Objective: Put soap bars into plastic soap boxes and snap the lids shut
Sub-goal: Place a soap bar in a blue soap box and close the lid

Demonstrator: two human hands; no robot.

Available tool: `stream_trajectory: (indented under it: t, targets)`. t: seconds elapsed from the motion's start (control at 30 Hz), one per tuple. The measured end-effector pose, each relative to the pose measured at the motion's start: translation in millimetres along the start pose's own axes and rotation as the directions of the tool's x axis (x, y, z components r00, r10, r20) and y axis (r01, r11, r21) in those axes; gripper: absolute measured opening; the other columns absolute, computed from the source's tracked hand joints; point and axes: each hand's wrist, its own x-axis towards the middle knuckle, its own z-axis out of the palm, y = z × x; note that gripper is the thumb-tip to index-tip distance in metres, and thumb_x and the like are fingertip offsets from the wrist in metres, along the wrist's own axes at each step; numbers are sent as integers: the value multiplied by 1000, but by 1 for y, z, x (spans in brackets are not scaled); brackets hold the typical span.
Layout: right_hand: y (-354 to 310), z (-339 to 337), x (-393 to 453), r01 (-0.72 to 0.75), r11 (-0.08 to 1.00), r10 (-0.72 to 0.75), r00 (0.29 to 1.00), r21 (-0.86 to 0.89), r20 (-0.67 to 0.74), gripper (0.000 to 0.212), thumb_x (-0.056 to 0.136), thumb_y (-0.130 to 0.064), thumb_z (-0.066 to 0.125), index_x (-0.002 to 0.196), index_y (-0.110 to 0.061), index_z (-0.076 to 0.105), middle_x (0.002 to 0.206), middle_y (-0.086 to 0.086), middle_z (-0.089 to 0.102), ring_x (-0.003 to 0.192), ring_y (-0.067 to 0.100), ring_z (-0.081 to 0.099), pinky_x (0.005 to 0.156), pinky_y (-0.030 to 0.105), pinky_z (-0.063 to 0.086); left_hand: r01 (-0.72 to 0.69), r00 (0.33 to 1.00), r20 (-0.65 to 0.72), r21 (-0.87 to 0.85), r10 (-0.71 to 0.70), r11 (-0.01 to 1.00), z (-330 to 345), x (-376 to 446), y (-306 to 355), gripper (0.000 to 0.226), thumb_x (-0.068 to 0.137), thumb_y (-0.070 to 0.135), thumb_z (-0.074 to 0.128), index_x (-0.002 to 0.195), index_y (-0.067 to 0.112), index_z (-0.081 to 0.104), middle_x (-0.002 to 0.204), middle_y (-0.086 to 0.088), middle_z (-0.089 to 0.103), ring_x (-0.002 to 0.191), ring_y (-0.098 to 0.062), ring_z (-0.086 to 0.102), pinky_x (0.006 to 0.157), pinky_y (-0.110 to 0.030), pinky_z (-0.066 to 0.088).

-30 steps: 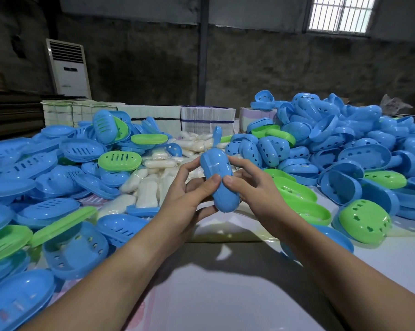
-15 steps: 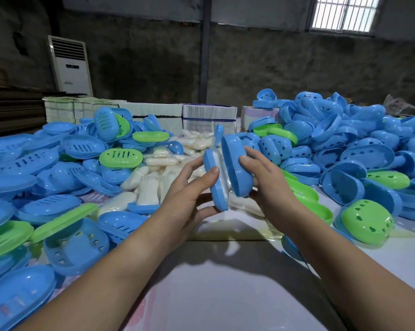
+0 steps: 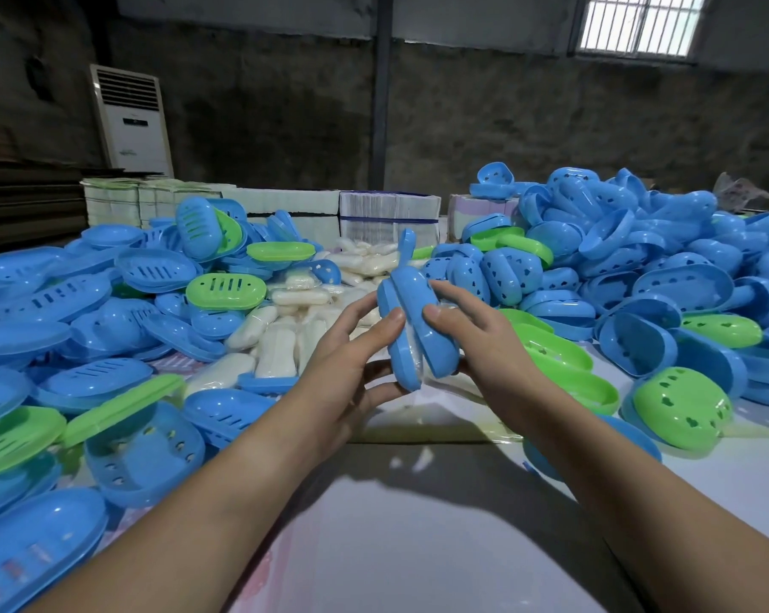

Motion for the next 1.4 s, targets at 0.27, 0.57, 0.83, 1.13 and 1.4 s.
stream_trajectory:
  t: [0.27, 0.57, 0.83, 1.13, 1.4]
  targets:
    - [2, 13, -4, -8, 998, 9, 1000, 64, -28, 26, 74, -46, 68, 100, -52, 69, 116, 19, 62, 89, 19, 67, 91, 58, 51, -73, 996, -52, -90, 68, 993, 1, 0, 0, 59, 72, 35, 79, 128, 33, 61, 108, -3, 79, 99, -25, 76, 76, -40, 63]
    - [8, 13, -3, 29, 999, -29, 1000, 22, -11, 27, 76, -47, 68, 102, -54, 66, 96, 9, 69, 85, 15, 69, 88, 52, 55, -85, 994, -72, -105, 78, 991, 3, 0, -2, 62, 75, 32, 77, 133, 30, 56, 112, -7, 78, 103, -28, 75, 76, -40, 63]
    - [11, 12, -2, 68, 997, -67, 998, 30, -4, 34, 78, -45, 67, 111, -49, 63, 88, 0, 68, 80, 11, 70, 80, 43, 58, -111, 992, -65, -71, 106, 991, 5, 1, -4, 59, 71, 36, 79, 127, 35, 58, 113, -8, 77, 102, -27, 75, 73, -36, 62]
    - [9, 11, -4, 110, 993, -109, 994, 48, -21, 34, 78, -41, 67, 111, -47, 62, 87, 0, 68, 82, 14, 67, 87, 53, 54, -129, 991, -50, -26, 127, 991, 4, 1, -4, 64, 69, 41, 81, 128, 36, 58, 114, -8, 76, 105, -26, 75, 76, -37, 62]
    - [13, 9, -2, 118, 992, -118, 993, 54, 3, 35, 78, -40, 67, 112, -46, 64, 86, -4, 66, 83, 13, 66, 85, 49, 56, -109, 994, -19, -6, 109, 994, 4, -2, -2, 70, 69, 41, 81, 133, 32, 57, 120, -11, 74, 107, -27, 74, 77, -37, 62]
